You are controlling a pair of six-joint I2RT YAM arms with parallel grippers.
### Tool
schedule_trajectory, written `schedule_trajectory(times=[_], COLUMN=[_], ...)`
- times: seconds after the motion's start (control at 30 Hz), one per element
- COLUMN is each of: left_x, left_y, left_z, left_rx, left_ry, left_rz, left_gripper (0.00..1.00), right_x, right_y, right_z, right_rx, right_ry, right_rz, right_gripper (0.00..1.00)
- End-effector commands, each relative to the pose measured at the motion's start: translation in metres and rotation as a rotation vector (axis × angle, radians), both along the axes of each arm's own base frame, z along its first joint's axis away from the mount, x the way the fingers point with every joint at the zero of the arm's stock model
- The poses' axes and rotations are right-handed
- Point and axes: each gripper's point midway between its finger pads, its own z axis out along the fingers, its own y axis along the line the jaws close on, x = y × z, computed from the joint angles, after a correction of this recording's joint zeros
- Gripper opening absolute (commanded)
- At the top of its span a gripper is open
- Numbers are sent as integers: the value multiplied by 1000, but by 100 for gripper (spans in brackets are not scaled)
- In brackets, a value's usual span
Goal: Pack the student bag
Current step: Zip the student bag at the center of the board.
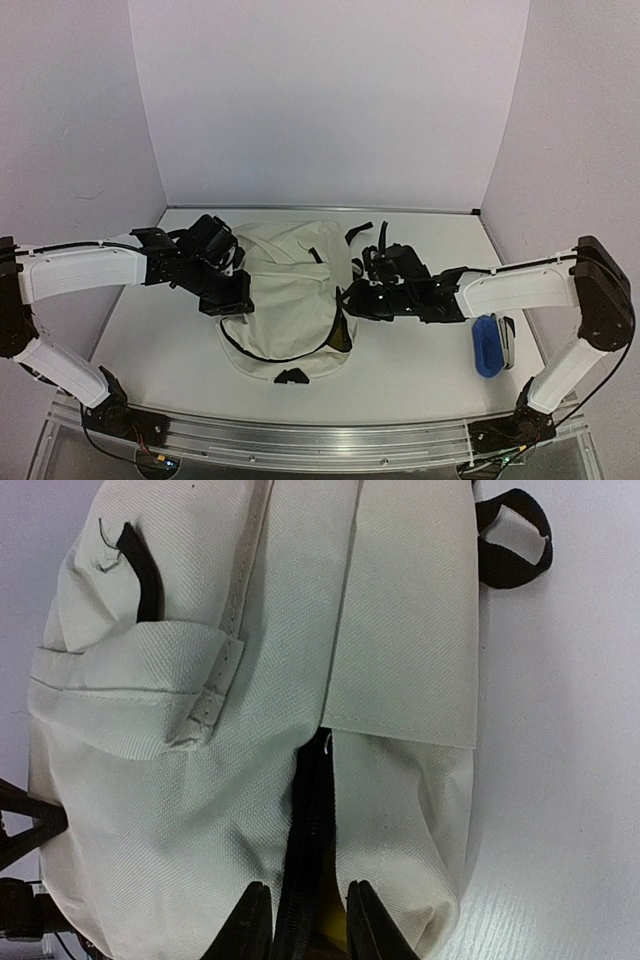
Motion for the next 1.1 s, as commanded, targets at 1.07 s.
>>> schedule_trajectory(times=[1.07], left_x=[4], left_y=[17], left_z=[20], left_rx=[21], left_ry=[-73], left_rz=[36], left_gripper=[0], right_x=[17], right_y=[-6], right_z=[7], right_rx=[106], right_ry=[1], right_rz=[-12], right_gripper=[0])
